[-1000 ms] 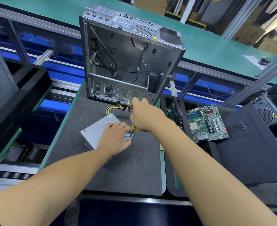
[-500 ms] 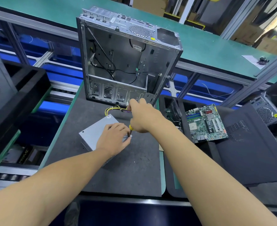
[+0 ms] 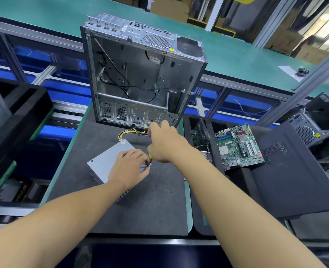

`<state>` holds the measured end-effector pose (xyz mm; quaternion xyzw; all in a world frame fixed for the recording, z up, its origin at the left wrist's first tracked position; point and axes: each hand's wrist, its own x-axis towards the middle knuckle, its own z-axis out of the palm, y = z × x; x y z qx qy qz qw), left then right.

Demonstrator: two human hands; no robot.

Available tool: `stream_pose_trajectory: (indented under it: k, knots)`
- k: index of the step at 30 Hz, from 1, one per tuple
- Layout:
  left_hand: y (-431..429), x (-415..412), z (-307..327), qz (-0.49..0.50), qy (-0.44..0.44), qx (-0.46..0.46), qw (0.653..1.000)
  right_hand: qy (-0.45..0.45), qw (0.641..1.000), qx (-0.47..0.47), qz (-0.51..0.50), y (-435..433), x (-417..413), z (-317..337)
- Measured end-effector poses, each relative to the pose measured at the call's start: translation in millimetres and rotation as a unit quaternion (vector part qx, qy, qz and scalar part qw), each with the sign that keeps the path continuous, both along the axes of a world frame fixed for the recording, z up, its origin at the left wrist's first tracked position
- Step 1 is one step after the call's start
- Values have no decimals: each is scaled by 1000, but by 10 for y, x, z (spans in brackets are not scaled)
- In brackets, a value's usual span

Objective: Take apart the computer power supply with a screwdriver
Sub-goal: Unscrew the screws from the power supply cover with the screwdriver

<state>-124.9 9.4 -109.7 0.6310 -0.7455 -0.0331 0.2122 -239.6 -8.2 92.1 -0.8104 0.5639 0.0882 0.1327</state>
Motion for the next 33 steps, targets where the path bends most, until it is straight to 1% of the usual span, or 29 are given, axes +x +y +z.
stream_pose_trajectory:
  k: [2,5,7,10,13,15,18,20,26,33]
  knots:
    - [0,-2,5,-3,6,-3,1000,4,1000,0,-2,3,-21,-10]
    - [0,7,11,-9,19,6,1000,32,999,-41,-9,-9,-64,-33]
    - [4,17,13,-13,28,13,999,27,998,-56,0,-23,-76,-30]
    - [5,19,16,-15,31,21,999,14,999,-32,23,-37,-57,4]
    - [4,35,-4,-15,44,26,999,4,999,28,19,-35,0,63]
    - [-3,47,-8,-13,67,32,997,12,999,48,11,-34,40,79]
    - [-5,55,1,-13,89,45,995,46,999,17,-8,-49,81,62]
    - [-15,56,1,-16,97,49,994,53,999,-5,-10,-76,90,53]
    - [-35,72,-12,-25,87,68,994,44,998,42,-17,-128,97,96]
    - [-45,73,-21,-34,83,71,993,72,996,-2,-58,-174,123,44]
